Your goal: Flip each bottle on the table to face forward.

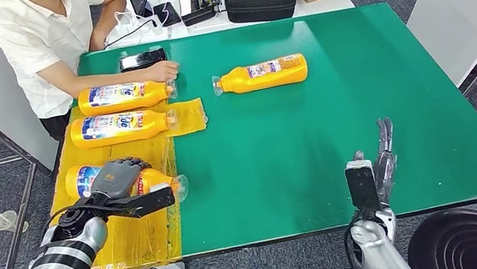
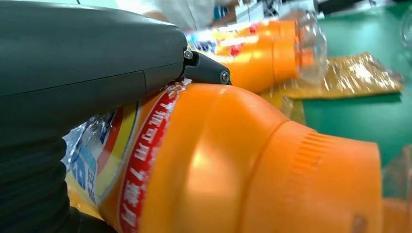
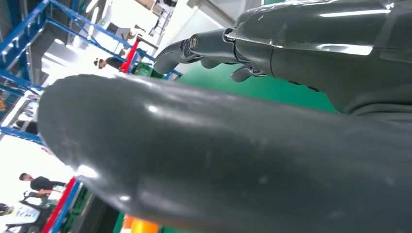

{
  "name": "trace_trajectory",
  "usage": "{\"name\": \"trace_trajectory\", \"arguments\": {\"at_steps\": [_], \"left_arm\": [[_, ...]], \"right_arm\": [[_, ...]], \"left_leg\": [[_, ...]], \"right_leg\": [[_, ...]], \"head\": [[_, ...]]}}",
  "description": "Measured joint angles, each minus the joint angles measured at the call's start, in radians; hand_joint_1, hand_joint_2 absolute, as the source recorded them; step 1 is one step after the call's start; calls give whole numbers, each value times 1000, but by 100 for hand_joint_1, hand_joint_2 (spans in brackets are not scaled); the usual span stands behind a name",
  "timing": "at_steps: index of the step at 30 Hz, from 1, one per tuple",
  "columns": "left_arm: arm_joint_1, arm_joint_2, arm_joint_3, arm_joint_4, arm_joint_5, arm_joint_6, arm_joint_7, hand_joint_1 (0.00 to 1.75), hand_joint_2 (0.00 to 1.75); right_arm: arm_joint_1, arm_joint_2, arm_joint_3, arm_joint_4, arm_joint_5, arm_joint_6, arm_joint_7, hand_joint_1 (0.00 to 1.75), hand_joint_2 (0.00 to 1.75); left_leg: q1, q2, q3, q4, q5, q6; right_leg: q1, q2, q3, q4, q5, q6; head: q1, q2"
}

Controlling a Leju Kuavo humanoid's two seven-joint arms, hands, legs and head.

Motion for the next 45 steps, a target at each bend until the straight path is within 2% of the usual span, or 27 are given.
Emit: {"name": "trace_trajectory", "arguments": {"at_steps": [4,7,14,23,26,30,35,40,45], "left_arm": [[-23,-13,-4,54,7,-9,-7,12,175],[-33,-21,-5,78,16,-33,-5,1,175],[-68,-47,13,131,123,-164,36,0,175],[-98,-52,35,161,150,-215,58,0,175],[-101,-53,39,162,160,-216,37,0,175],[-100,-55,39,144,201,-194,-34,0,175],[-61,-62,46,61,291,-157,-123,0,175],[-23,-67,54,-14,319,-152,-140,0,175],[66,-65,51,-164,457,-214,-153,0,175]], "right_arm": [[-10,0,16,3,-5,0,0,0,0],[-12,0,24,5,-16,0,0,0,0],[-21,-4,45,18,-47,8,0,0,0],[-27,-10,54,31,-58,16,0,0,0],[-28,-11,59,34,-60,15,0,0,0],[-28,-17,69,38,-52,8,0,0,0],[-26,-22,74,38,-51,-1,0,0,0],[-24,-26,74,36,-51,-2,0,0,0],[-10,-32,74,26,-39,-4,0,0,0]], "left_leg": [[0,0,0,0,0,0],[0,0,0,0,0,0],[0,0,0,0,0,0],[0,0,0,0,0,0],[0,0,0,0,0,0],[0,0,0,0,0,0],[0,0,0,0,0,0],[0,0,0,0,0,0],[0,0,0,0,0,0]], "right_leg": [[0,0,0,0,0,0],[0,0,0,0,0,0],[0,0,0,0,0,0],[0,0,0,0,0,0],[0,0,0,0,0,0],[0,0,0,0,0,0],[0,0,0,0,0,0],[0,0,0,0,0,0],[0,0,0,0,0,0]], "head": [[0,0],[0,0],[0,0],[0,0],[0,0],[0,0],[0,0],[0,0],[0,0]]}}
